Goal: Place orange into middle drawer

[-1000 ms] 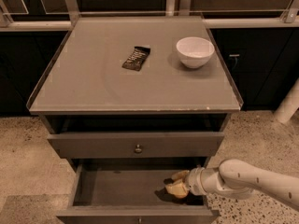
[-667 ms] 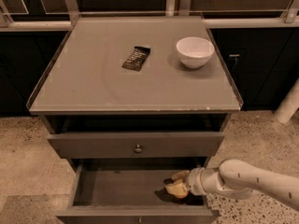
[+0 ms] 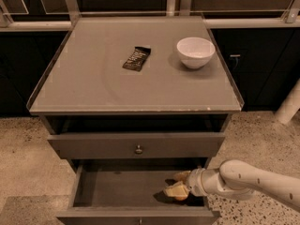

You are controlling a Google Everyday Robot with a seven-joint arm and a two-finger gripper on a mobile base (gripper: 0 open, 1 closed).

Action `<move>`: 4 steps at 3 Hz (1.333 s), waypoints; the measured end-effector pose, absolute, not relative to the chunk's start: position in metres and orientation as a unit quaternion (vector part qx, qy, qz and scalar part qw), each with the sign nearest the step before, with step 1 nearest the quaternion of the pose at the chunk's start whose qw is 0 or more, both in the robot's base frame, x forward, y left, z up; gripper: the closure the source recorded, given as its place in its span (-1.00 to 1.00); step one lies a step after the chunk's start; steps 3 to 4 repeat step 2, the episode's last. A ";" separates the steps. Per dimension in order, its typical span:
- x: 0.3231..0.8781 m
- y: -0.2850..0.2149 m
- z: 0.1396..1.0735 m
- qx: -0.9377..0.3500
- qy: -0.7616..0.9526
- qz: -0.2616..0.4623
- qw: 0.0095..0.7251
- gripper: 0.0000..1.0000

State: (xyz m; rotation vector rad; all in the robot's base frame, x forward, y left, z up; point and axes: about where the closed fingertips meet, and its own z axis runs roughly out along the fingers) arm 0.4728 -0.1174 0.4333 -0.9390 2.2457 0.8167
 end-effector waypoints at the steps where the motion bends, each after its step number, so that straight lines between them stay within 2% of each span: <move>1: 0.473 -0.117 0.433 -0.351 0.839 0.305 0.283 -1.00; 4: 0.473 -0.117 0.433 -0.351 0.839 0.305 0.283 -1.00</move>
Offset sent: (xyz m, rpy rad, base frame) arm 0.0000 0.0000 0.0000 0.0000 0.0000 0.0000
